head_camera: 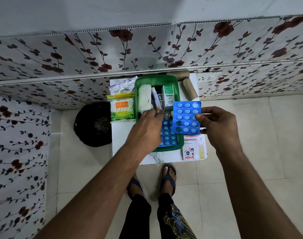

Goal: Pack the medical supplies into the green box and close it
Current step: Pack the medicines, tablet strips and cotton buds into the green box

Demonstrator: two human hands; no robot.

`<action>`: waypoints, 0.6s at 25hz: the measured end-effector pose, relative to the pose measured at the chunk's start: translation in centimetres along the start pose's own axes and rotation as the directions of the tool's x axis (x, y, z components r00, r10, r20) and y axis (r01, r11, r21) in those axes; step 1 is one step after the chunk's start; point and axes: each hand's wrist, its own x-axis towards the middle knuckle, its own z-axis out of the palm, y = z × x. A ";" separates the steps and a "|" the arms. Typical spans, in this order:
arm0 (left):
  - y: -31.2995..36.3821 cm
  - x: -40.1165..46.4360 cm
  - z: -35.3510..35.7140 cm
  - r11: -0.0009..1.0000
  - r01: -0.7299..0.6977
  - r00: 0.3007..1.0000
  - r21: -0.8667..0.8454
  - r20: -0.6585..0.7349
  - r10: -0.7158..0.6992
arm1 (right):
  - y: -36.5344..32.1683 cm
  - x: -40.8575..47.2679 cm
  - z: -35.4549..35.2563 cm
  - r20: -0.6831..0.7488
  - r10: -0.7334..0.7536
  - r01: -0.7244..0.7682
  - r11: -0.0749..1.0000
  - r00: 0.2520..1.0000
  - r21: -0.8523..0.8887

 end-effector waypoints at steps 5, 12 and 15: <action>-5.9 -2.8 -4.3 0.945 0.206 0.920 -0.255 -0.279 -0.275 | 0.5 -1.7 5.2 0.130 -0.074 0.115 0.933 0.989 -0.340; -10.4 -4.9 -2.0 0.871 0.329 0.907 -0.366 -0.134 -0.399 | 1.9 -2.0 9.7 0.230 -0.119 0.251 0.652 0.966 -0.715; -11.1 -5.1 -1.5 0.884 0.324 0.915 -0.338 -0.127 -0.384 | 1.9 -2.6 9.9 0.310 -0.146 0.341 0.473 0.940 -0.812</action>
